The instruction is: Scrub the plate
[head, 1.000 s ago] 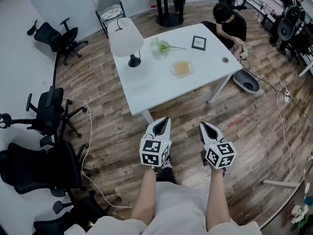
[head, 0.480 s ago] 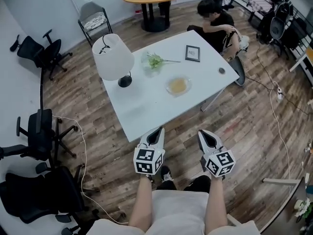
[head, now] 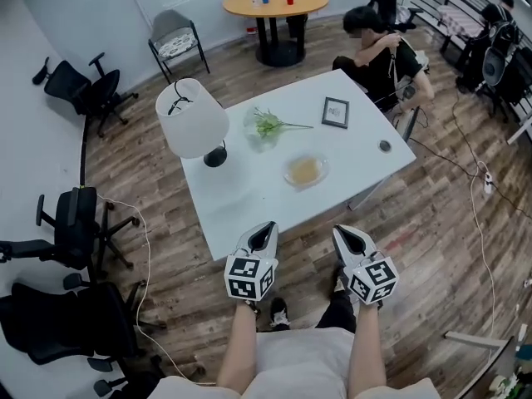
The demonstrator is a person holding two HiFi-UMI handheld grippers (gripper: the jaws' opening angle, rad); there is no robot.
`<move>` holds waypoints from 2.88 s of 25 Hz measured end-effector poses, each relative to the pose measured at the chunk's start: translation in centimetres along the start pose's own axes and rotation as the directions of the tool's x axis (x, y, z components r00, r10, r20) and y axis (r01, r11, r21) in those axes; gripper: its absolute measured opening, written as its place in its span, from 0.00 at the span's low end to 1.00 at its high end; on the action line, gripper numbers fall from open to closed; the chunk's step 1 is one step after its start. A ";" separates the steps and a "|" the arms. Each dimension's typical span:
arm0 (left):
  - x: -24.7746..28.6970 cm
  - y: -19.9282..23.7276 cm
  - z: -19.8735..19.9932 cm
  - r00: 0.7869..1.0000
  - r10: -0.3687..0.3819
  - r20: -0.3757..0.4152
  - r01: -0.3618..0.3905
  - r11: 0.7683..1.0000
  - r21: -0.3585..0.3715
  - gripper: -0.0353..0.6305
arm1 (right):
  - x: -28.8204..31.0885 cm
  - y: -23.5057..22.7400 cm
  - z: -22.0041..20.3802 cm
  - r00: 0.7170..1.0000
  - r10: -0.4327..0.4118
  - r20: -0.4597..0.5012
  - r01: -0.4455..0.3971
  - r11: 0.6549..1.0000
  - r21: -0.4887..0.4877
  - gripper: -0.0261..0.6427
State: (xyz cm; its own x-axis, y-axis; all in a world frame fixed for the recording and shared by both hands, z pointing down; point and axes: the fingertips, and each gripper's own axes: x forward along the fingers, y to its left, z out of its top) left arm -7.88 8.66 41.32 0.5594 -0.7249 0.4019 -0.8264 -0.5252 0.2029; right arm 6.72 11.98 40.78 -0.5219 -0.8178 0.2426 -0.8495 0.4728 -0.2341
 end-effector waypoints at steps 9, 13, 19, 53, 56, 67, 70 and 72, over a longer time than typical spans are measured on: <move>6.4 -1.1 2.4 0.984 0.175 -0.021 -0.175 0.984 -0.029 0.06 | 3.4 -7.4 2.1 0.986 0.163 -0.036 -0.163 0.987 0.003 0.08; 9.0 -3.9 3.3 0.981 0.192 0.021 -0.182 0.955 -0.235 0.06 | 4.4 -10.8 3.5 0.966 0.242 -0.087 -0.244 0.969 -0.022 0.08; 8.4 -4.8 2.9 0.946 0.325 0.001 -0.316 0.920 -0.234 0.06 | 6.3 -12.0 4.4 0.922 0.366 -0.125 -0.374 0.926 -0.054 0.08; 21.0 8.5 -3.5 0.967 0.080 -0.240 -0.123 0.978 -0.170 0.06 | 24.2 -9.8 -4.6 0.719 0.353 -0.599 -0.614 0.725 -0.311 0.37; 22.2 8.0 -4.0 0.964 0.033 -0.265 -0.080 0.983 -0.168 0.06 | 24.3 -10.4 -5.9 0.694 0.311 -0.650 -0.644 0.672 -0.366 0.44; 23.8 9.1 -4.9 0.944 0.022 -0.329 -0.082 0.982 -0.169 0.06 | 25.0 -11.1 -8.8 0.546 0.328 -0.771 -0.827 0.359 -0.433 0.51; 24.0 9.3 -5.0 0.941 0.033 -0.337 -0.099 0.979 -0.181 0.06 | 25.5 -10.5 -9.4 0.527 0.339 -0.779 -0.841 0.341 -0.420 0.44; 24.1 9.3 -5.0 0.940 0.041 -0.339 -0.110 0.976 -0.188 0.06 | 25.7 -10.6 -9.8 0.533 0.333 -0.778 -0.831 0.379 -0.407 0.41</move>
State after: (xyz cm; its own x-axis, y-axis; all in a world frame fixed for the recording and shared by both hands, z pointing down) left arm -2.40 -11.44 57.38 0.4705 -0.5513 0.6890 -0.8801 -0.3494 0.3214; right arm 1.53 -10.86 58.72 -0.6210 -0.0226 0.7835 0.0804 0.9925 0.0924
